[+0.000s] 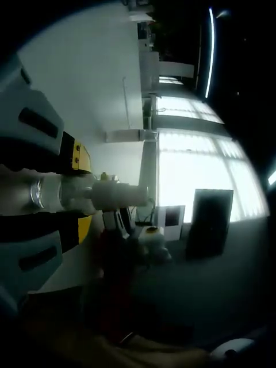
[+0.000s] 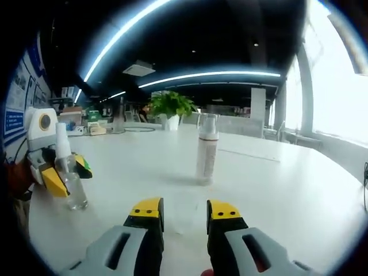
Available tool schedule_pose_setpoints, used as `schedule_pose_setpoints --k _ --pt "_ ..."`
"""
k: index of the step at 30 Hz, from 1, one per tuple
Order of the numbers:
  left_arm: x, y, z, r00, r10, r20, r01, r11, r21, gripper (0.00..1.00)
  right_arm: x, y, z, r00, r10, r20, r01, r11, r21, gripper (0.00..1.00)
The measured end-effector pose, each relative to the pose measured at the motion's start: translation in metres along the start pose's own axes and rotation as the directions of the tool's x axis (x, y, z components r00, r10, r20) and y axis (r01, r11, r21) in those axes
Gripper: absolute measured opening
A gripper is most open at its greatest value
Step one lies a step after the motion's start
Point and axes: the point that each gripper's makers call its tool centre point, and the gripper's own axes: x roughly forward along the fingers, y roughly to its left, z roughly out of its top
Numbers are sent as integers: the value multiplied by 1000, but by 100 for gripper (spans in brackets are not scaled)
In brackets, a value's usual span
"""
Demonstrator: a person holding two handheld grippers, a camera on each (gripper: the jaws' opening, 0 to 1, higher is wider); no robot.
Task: Clamp pump bottle remove cover press pump head put on cover
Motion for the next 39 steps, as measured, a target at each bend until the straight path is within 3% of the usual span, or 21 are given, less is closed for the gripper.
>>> schedule_pose_setpoints --k 16,39 --pt "0 0 0 1000 1 0 -1 1000 6 16 3 -2 -4 1000 -5 -16 5 999 34 12" --pt "0 0 0 1000 -1 0 1 1000 6 16 -3 4 3 1000 -12 7 12 1000 5 12"
